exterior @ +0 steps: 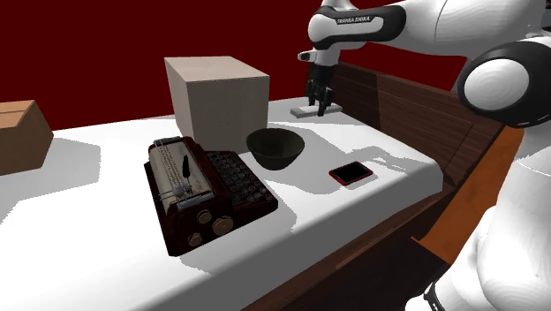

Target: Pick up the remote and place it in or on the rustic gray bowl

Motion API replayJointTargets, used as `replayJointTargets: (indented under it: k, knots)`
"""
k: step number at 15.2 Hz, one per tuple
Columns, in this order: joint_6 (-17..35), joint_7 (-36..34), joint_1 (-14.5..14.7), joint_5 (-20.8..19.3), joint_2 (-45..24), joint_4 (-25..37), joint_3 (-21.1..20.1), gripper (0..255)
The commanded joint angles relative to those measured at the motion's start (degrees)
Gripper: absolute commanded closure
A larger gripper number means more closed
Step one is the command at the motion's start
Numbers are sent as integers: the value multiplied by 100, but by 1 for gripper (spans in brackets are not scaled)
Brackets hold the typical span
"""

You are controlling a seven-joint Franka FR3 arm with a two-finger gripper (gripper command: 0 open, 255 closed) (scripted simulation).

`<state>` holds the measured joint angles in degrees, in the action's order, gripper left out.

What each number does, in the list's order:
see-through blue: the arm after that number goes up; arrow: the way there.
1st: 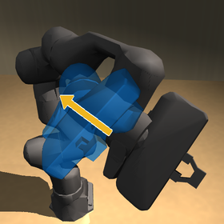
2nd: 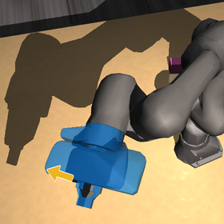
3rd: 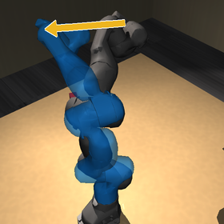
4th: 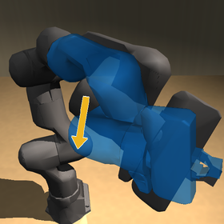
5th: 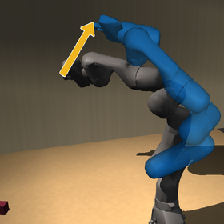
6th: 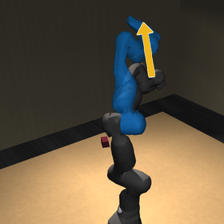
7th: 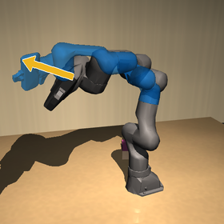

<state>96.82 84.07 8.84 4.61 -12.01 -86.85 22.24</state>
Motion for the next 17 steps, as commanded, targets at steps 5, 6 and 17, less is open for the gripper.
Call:
replayJointTargets:
  k: [5,6,17]
  knots:
    - [-473,9,-40,26,-74,542,12,255]
    - [-443,-129,59,-12,10,437,-35,255]
    - [-285,-1631,987,-232,502,-149,-632,255]
